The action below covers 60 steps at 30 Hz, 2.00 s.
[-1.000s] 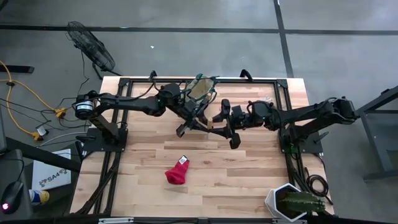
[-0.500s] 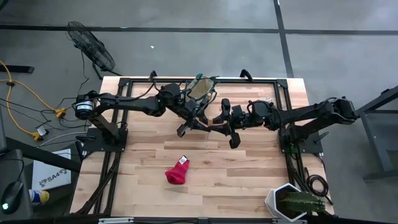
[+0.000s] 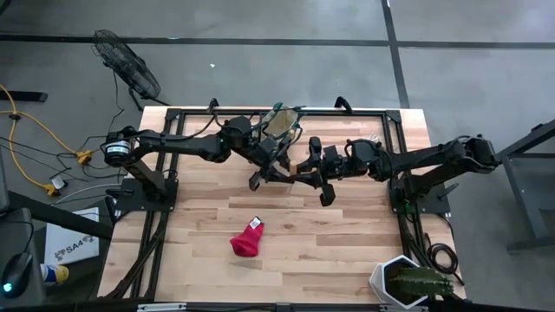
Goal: Pick & Place Garden tools in Gardening bag
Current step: Put the brown trowel into the white gardening bag
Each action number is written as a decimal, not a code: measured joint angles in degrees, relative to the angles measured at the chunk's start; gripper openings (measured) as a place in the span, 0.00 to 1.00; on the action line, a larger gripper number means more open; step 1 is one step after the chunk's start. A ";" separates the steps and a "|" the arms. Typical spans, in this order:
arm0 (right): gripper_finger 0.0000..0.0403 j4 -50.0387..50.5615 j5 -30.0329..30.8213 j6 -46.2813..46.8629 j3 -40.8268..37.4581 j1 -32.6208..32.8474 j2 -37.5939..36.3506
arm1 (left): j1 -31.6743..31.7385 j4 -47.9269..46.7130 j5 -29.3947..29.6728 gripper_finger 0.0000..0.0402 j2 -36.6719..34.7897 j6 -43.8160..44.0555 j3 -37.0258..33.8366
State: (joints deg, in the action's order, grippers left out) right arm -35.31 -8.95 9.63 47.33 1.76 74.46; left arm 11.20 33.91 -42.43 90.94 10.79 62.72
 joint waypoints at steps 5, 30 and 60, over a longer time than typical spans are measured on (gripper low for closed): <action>0.15 1.09 1.71 -0.04 0.00 -0.03 -0.18 | 0.07 -1.56 0.51 0.40 0.00 0.76 0.00; 0.15 20.77 11.57 -0.42 -0.02 0.13 -11.33 | 3.27 -8.39 2.06 0.41 -0.53 1.99 0.04; 0.15 35.17 27.81 1.26 -0.02 0.07 -10.37 | 4.13 -50.60 33.74 0.41 -3.78 -3.02 22.88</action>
State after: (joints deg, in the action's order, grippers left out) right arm -0.14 18.86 10.89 47.31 1.83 64.08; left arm 15.33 -16.69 -8.69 87.15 7.76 85.60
